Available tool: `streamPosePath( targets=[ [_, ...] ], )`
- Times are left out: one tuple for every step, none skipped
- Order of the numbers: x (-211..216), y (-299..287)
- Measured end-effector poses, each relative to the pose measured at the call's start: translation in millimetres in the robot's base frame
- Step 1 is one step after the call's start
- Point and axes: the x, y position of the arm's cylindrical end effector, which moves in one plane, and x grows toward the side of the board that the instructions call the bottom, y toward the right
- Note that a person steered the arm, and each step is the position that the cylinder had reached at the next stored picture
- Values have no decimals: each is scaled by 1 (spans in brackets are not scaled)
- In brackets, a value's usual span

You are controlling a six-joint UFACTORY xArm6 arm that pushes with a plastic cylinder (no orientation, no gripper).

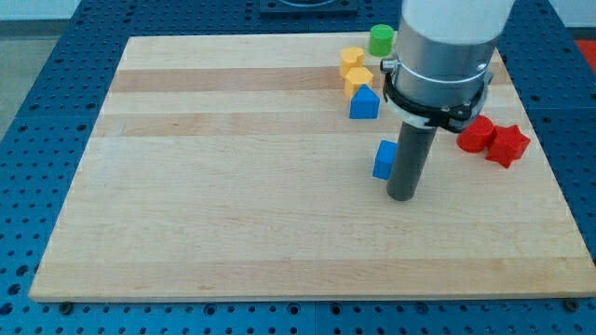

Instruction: Place the blue cube below the blue triangle

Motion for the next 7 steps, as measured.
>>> streamPosePath(
  targets=[
    [-4,0],
    [-33,0],
    [-63,0],
    [-86,0],
    [-92,0],
    [-92,9],
    [-107,47]
  ],
)
